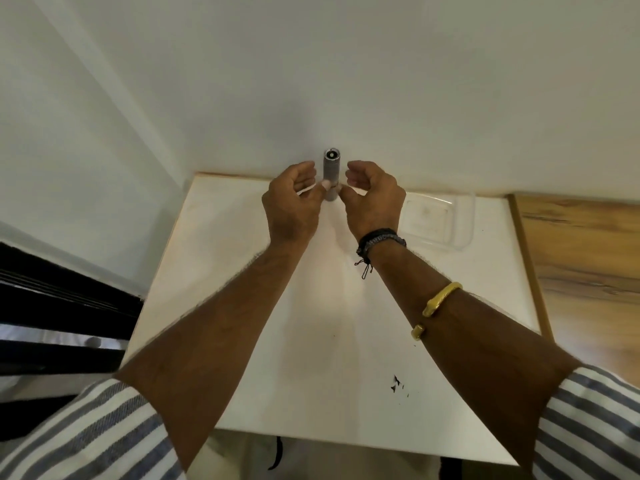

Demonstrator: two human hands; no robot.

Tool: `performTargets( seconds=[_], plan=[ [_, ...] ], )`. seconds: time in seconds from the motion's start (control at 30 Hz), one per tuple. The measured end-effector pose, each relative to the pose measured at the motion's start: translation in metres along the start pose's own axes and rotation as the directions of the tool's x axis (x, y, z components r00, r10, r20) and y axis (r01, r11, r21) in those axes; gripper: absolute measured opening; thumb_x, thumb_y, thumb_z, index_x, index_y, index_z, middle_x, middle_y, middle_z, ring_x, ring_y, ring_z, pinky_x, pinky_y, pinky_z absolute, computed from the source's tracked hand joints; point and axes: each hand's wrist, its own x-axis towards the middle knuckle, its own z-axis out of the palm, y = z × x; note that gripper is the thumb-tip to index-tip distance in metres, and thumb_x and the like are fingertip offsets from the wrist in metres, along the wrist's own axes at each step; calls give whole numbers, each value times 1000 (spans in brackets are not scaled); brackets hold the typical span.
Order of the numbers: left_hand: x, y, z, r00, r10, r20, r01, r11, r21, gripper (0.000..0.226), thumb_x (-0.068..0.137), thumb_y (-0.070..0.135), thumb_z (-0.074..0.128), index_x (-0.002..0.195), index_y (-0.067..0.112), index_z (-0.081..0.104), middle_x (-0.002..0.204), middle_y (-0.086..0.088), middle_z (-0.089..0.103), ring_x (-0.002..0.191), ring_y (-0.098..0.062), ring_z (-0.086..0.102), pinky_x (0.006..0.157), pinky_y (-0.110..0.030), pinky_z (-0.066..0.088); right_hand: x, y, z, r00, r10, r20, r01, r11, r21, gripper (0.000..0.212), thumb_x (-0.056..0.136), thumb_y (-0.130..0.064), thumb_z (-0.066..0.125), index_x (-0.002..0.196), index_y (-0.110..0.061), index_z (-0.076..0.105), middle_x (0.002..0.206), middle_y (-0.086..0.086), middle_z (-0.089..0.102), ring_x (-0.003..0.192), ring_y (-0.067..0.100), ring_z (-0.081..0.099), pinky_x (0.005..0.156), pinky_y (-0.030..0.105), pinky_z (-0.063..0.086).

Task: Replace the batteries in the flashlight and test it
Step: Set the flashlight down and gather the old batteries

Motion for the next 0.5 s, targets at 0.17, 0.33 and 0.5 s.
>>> performTargets(
  seconds=[0.17, 0.33, 0.5],
  plan=[
    [-48, 19, -10, 998, 13, -55, -15, 999, -47, 27, 87, 22, 75, 109, 9, 71, 99, 1, 75, 85, -3, 69, 75, -8, 53, -37, -8, -35, 999, 13, -46, -7, 991, 131, 21, 86, -6, 74, 106, -12, 75, 93, 1, 76, 87, 15, 72, 85, 37, 61],
    [-110, 45, -14, 998, 47, 47, -44, 997, -63, 18, 89, 19, 72, 106, 10, 73, 93, 0, 77, 81, -9, 72, 77, -24, 61, -86, -6, -85, 993, 94, -68, -77, 973, 218, 12, 88, -10, 74, 97, -16, 76, 85, 2, 76, 83, 21, 74, 73, 43, 64],
    [-163, 63, -7, 975, 115, 191, -111, 993, -33, 17, 89, 18, 73, 104, 11, 74, 92, 1, 77, 78, -3, 70, 73, -12, 56, -128, 4, -139, 984, 159, -77, -135, 957, 256, 13, 86, -9, 74, 96, -18, 77, 80, -2, 76, 75, 11, 75, 60, 30, 64]
  ],
)
